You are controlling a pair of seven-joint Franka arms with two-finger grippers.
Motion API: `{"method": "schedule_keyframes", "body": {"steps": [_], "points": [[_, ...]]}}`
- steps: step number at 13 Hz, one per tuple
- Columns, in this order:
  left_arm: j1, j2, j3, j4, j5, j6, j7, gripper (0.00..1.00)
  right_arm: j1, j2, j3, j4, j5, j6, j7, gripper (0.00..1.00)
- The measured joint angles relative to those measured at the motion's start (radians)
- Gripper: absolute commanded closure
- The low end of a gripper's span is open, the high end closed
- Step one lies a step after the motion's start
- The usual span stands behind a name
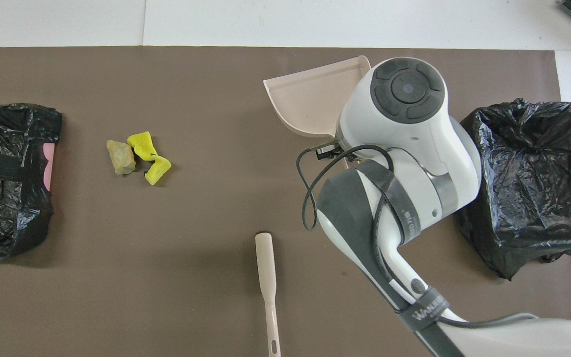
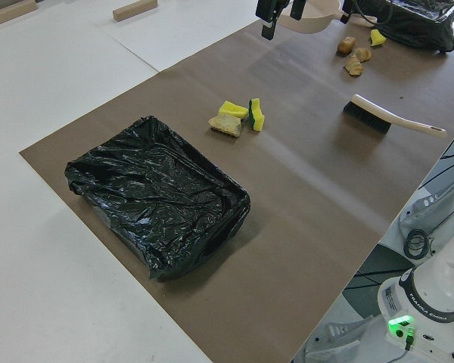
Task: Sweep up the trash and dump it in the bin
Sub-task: 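Lift the dustpan with the right gripper and set it near the stones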
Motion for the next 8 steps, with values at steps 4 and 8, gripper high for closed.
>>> {"method": "schedule_keyframes", "body": {"steps": [4,8], "points": [[0.000,0.000,0.000,0.000,0.000,0.000,0.000,0.00,-0.031,-0.001,0.000,-0.001,0.002,-0.058,-0.310,1.00],[0.000,0.000,0.000,0.000,0.000,0.000,0.000,0.00,-0.076,-0.001,0.000,-0.002,0.002,-0.119,-0.641,1.00]]}}
